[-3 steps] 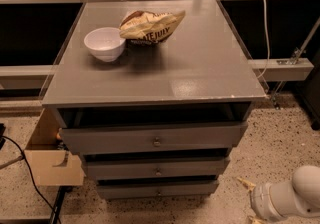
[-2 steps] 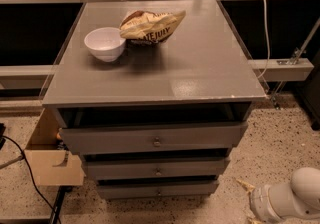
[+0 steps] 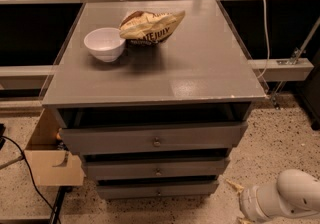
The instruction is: Open middle drawer
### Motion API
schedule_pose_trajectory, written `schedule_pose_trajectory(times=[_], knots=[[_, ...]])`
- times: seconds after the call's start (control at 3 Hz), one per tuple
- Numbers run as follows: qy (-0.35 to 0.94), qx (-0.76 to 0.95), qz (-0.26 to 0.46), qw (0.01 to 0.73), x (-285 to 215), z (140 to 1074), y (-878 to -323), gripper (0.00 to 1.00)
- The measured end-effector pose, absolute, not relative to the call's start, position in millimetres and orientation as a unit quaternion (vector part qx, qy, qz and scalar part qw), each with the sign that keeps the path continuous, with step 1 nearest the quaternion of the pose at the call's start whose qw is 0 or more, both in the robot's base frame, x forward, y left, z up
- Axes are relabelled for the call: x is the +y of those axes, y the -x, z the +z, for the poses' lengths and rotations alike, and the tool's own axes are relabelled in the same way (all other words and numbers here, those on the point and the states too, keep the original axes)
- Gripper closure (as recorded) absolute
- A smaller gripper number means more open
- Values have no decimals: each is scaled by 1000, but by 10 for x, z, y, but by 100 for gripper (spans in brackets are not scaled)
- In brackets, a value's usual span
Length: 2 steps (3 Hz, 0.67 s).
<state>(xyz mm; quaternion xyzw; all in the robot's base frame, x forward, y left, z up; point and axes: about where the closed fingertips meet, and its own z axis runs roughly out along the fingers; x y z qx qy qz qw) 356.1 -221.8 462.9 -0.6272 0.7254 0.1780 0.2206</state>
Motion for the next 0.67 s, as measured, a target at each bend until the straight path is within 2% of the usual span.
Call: schedule_pose_trajectory(times=[0.67], knots=[[658, 691, 178, 239, -1876, 4433, -3752, 0]])
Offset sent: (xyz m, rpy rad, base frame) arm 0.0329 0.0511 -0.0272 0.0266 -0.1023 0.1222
